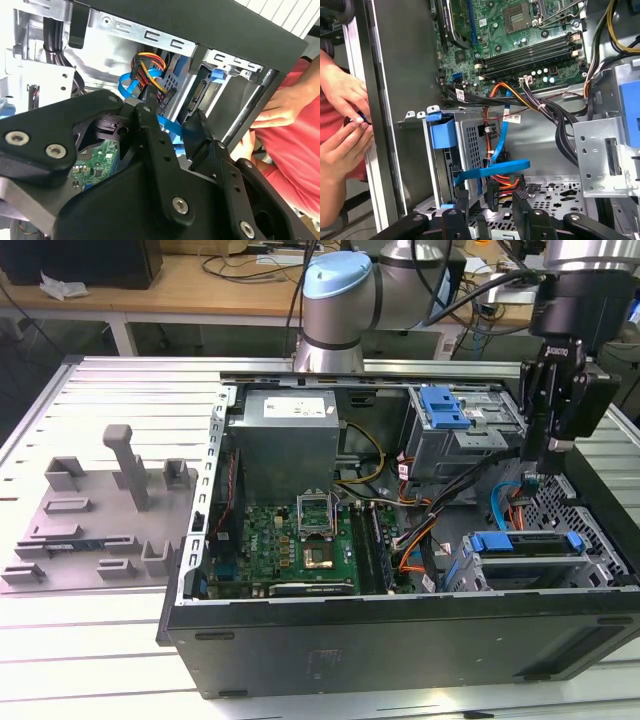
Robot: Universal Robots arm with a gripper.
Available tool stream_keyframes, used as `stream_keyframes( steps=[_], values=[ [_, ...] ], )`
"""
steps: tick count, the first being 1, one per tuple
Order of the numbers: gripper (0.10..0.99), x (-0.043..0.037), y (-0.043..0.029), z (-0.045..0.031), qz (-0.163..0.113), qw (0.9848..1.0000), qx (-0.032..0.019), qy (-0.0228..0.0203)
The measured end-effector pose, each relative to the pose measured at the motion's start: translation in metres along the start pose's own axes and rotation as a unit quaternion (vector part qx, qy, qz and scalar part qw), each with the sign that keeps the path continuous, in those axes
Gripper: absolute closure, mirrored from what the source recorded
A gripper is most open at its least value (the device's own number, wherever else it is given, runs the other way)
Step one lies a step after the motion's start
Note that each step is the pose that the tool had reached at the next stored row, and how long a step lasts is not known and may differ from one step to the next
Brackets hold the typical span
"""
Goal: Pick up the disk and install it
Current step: 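Insert the first disk wire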
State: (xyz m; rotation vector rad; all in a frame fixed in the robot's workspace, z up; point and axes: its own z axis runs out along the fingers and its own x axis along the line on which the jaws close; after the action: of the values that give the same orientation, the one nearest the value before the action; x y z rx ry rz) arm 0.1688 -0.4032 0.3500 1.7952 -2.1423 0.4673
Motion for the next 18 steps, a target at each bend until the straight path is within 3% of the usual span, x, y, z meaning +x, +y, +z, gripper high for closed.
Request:
stream_keyframes(
  steps=[3, 7, 13, 15, 18],
  values=[
    [0.612, -0.0020, 0.0002, 0.0037, 0.000, 1.0000, 0.0015, 0.0040],
    [0.612, -0.0004, 0.0029, 0.0054, 0.003, 1.0000, 0.0074, 0.0029],
    [0.612, -0.0003, 0.0030, 0.0055, 0.003, 1.0000, 0.0060, 0.0034],
    [0.612, -0.0016, 0.0030, 0.0082, -0.004, 1.0000, -0.0008, 0.0048],
    [0.612, -0.0035, 0.0019, 0.0111, -0.009, 0.9999, 0.0024, 0.0144]
  ],
)
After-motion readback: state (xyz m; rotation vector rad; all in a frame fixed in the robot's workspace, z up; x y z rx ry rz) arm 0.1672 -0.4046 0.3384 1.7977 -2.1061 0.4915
